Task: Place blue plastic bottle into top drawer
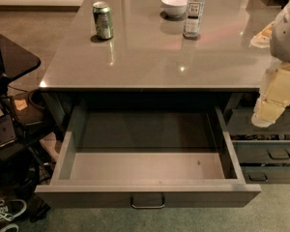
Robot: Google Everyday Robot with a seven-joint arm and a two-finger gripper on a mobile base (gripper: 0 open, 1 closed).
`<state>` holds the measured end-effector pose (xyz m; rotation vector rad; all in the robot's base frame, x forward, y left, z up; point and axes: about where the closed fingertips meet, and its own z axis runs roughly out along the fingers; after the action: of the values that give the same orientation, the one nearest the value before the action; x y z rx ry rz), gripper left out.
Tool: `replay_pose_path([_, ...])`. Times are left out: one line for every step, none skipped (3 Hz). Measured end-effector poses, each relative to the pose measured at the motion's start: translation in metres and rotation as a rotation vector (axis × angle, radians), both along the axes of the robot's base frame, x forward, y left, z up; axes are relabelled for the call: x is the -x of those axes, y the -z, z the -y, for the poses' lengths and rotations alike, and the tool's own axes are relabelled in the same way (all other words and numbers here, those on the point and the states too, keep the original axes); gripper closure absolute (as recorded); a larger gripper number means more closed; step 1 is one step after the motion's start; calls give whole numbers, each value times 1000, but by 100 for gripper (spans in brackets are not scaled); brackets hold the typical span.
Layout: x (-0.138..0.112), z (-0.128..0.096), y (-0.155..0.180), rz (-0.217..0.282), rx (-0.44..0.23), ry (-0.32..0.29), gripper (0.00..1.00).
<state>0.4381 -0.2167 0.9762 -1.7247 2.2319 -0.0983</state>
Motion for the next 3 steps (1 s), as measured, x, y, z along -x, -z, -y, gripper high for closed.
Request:
replay_pose_path([0, 0, 0, 0, 0, 0, 0])
replay_pose_path([-9, 5, -9, 18, -6, 19, 0])
replay_pose_path([-19, -5, -22, 26, 68, 65, 0])
